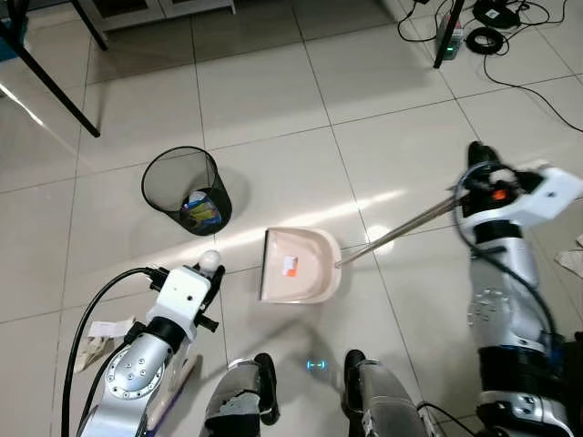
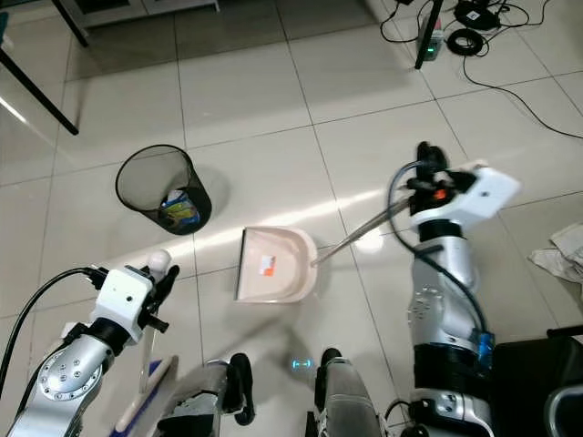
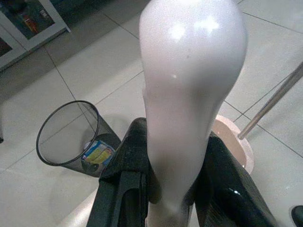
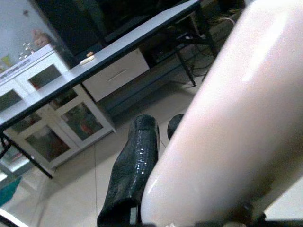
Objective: Sweep floor
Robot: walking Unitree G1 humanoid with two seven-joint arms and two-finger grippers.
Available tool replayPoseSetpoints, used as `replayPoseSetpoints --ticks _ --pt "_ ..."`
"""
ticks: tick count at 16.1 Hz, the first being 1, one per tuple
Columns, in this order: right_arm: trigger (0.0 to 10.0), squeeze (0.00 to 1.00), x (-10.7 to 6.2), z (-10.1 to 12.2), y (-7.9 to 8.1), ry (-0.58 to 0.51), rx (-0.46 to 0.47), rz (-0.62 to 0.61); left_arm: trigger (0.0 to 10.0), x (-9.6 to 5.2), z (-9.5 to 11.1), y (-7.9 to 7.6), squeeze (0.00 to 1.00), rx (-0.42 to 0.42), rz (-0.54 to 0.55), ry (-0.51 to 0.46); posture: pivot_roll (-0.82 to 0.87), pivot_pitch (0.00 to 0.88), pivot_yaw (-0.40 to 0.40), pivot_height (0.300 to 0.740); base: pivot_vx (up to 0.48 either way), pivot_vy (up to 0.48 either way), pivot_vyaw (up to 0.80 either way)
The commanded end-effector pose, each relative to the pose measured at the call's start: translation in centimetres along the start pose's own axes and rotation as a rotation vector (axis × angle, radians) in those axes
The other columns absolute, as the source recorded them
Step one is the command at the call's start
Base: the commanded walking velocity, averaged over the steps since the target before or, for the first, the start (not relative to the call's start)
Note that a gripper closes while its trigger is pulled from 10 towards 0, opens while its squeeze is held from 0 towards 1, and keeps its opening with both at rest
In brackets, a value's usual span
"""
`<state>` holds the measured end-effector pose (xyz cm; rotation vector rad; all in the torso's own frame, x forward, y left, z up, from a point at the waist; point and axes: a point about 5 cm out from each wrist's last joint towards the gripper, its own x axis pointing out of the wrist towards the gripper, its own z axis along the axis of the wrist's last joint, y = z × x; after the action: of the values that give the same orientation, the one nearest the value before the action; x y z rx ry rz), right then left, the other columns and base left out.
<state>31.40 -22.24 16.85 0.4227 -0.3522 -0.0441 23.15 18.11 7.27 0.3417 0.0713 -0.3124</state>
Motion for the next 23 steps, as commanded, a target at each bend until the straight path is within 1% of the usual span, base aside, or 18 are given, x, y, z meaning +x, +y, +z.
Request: replayPoseSetpoints --ticks 1,2,3,4,5,6,7,9,11,12,13,14,15,16,18,19,20,23 --pt "0.0 0.0 -0.5 0.2 -0.3 0.008 0.05 -0.026 10.0 -0.3 -0.6 0.0 0.0 -0.021 0.013 0.013 0.06 0.276 0.049 0.74 0.0 0.0 0.0" --pt "0.0 0.0 -0.8 0.5 -0.3 0.015 0.042 -0.028 10.0 -0.1 -0.5 0.0 0.0 -0.023 0.016 0.01 0.06 0.275 0.045 0.74 0.0 0.0 0.0" --pt "0.0 0.0 -0.9 0.7 -0.3 0.013 0.013 -0.02 10.0 -0.1 -0.5 0.0 0.0 -0.024 0.017 0.01 0.06 0.272 0.043 0.74 0.0 0.0 0.0" --pt "0.0 0.0 -1.0 1.0 0.1 0.014 -0.049 0.006 10.0 0.1 -0.6 0.0 0.0 -0.026 0.02 0.01 0.05 0.263 0.038 0.74 0.0 0.0 0.0" --pt "0.0 0.0 -1.1 1.4 1.1 0.005 -0.106 0.046 10.0 0.2 -0.7 -0.1 0.0 -0.027 0.026 0.01 0.05 0.257 0.035 0.74 0.0 0.0 0.0" --pt "0.0 0.0 -1.6 1.7 2.5 -0.007 -0.163 0.094 10.0 0.3 -0.9 0.0 0.0 -0.034 0.059 0.02 0.04 0.247 0.035 0.74 0.0 0.0 0.0" --pt "0.0 0.0 -2.0 1.7 2.9 -0.011 -0.169 0.097 10.0 0.3 -1.0 0.0 0.0 -0.042 0.079 0.025 0.04 0.239 0.037 0.74 0.0 0.0 0.0" --pt "0.0 0.0 -2.6 1.7 3.1 -0.019 -0.17 0.078 10.0 0.5 -1.1 0.0 0.0 -0.057 0.083 0.024 0.03 0.222 0.036 0.74 0.0 0.0 0.0" --pt "0.0 0.0 -2.9 1.7 2.8 -0.038 -0.208 0.001 10.0 1.5 -1.2 0.1 0.0 -0.068 0.094 0.011 0.03 0.198 0.043 0.74 0.0 0.0 0.0" --pt "9.7 0.0 -3.1 1.5 2.9 -0.012 -0.261 -0.019 10.0 2.2 2.4 1.7 0.0 -0.056 0.106 -0.066 0.02 0.184 0.042 0.74 0.0 0.0 0.0" --pt "10.0 0.0 -3.2 1.1 3.1 0.01 -0.323 -0.008 10.0 2.6 5.8 3.0 0.0 -0.029 0.131 -0.112 0.02 0.167 0.04 0.74 0.0 0.0 0.0" --pt "10.0 0.0 -3.1 0.8 3.5 0.03 -0.352 0.011 10.0 3.2 7.2 3.4 0.0 -0.038 0.156 -0.149 0.01 0.149 0.038 0.74 0.0 0.0 0.0" --pt "10.0 0.0 -3.0 0.5 3.9 0.047 -0.367 0.018 10.0 3.5 7.7 3.6 0.0 -0.039 0.166 -0.169 0.01 0.125 0.042 0.74 0.0 0.0 0.0" --pt "10.0 0.0 -2.9 0.3 4.2 0.051 -0.385 0.031 10.0 3.6 7.8 3.8 0.0 -0.021 0.169 -0.177 0.0 0.114 0.045 0.74 0.0 0.0 0.0" --pt "10.0 0.0 -2.7 -0.1 4.7 0.044 -0.412 0.046 10.0 3.8 8.2 4.1 0.0 -0.008 0.187 -0.214 -0.01 0.091 0.045 0.74 0.0 0.0 0.0" --pt "10.0 0.0 -2.8 -0.3 4.8 0.044 -0.429 0.057 10.0 3.9 8.4 4.1 0.0 -0.018 0.197 -0.216 -0.01 0.087 0.041 0.74 0.0 0.0 0.0" --pt "10.0 0.0 -2.9 -1.1 4.9 0.062 -0.481 0.082 10.0 4.2 8.7 3.8 0.0 -0.063 0.209 -0.213 -0.01 0.078 0.037 0.74 0.0 0.0 0.0" --pt "10.0 0.0 -3.2 -2.3 4.9 0.099 -0.482 0.087 10.0 4.3 8.3 3.0 0.0 -0.09 0.222 -0.207 0.0 0.07 0.02 0.74 0.0 0.0 0.0"
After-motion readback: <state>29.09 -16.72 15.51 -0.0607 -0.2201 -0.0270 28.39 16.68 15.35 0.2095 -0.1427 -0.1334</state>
